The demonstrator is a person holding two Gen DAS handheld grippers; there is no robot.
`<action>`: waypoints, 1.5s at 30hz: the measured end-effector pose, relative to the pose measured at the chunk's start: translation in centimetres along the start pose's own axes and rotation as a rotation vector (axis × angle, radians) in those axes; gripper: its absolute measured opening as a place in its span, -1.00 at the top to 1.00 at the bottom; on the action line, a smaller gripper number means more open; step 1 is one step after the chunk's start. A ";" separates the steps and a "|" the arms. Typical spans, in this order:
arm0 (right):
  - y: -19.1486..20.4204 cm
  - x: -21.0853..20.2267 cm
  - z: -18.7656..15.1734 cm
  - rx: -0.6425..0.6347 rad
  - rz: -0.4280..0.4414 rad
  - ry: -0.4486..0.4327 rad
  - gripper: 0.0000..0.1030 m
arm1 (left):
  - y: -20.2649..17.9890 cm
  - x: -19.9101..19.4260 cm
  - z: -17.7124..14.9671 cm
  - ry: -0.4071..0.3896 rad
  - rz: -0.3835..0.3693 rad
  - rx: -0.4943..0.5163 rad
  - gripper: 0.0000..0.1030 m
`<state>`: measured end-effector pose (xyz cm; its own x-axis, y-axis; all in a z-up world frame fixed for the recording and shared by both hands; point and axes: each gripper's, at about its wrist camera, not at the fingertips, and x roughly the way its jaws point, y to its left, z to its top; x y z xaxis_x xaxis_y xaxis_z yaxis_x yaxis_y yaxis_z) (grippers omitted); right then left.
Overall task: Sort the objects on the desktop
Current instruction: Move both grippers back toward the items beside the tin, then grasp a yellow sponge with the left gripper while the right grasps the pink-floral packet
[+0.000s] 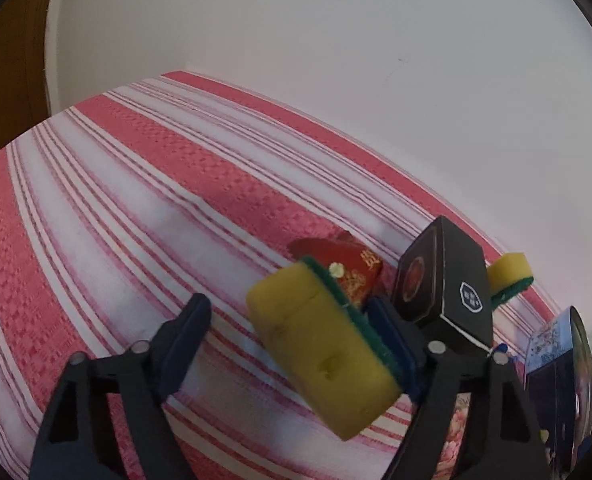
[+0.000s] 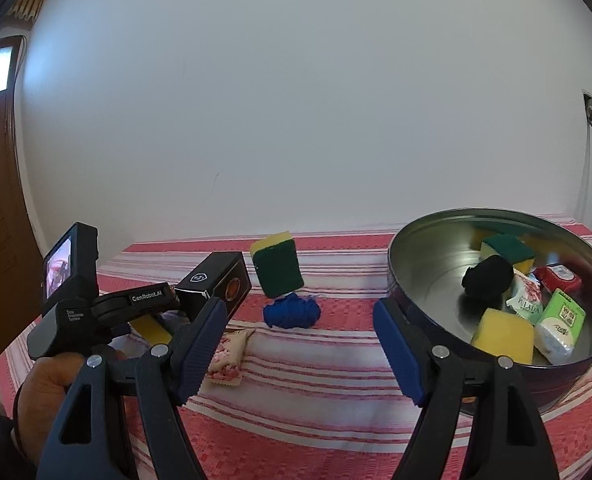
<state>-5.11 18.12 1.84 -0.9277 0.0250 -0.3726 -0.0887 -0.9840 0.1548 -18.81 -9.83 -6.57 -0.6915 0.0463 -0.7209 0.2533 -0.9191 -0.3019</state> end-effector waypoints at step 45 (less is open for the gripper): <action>6.6 12.2 -2.0 -0.150 0.010 0.501 -0.19 | 2.3 -4.2 -1.7 -0.022 -0.255 0.185 -0.65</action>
<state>-16.33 11.56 -3.54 -0.6376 -0.0356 -0.7695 0.0059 -0.9991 0.0413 -14.17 -11.50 -5.25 -0.7317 0.2781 -0.6224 -0.0563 -0.9345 -0.3514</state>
